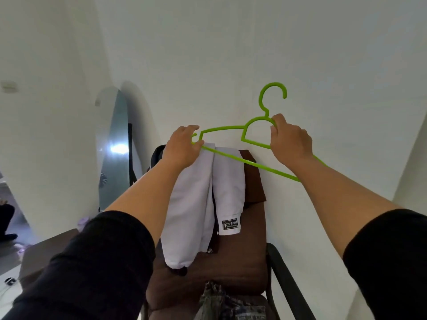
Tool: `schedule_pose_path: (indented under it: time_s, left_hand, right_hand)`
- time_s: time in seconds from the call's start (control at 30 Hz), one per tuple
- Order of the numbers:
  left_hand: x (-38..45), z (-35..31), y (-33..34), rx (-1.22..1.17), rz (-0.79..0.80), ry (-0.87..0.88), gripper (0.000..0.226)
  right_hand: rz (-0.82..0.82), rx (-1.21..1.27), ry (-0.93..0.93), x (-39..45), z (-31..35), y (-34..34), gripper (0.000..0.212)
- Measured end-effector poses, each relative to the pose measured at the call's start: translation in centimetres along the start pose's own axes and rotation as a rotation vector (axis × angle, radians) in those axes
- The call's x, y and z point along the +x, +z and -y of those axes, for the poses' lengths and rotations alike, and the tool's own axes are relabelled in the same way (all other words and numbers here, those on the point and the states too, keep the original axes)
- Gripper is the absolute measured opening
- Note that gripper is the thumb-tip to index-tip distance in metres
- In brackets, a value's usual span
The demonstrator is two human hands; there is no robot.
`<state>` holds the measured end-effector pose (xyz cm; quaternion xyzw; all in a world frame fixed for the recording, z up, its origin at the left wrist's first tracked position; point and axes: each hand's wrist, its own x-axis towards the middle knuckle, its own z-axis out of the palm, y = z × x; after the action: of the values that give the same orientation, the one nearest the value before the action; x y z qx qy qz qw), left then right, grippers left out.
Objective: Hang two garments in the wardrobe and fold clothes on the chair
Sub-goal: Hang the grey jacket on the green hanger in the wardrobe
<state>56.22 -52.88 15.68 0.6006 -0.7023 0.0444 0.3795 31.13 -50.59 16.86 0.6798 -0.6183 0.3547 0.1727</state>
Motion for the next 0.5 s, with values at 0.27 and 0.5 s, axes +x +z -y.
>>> schedule_pose_path:
  time_s: [0.27,0.5]
  left_hand:
    - [3.0,3.6,5.4,0.096,0.116,-0.07,0.059]
    - [7.8,3.9,12.4,0.213,0.192,-0.143,0.074]
  right_hand:
    - [0.037,0.003,0.043,1.1,-0.8,6.0,0.027]
    - [0.042,0.077,0.053,5.0,-3.7,12.1,0.025]
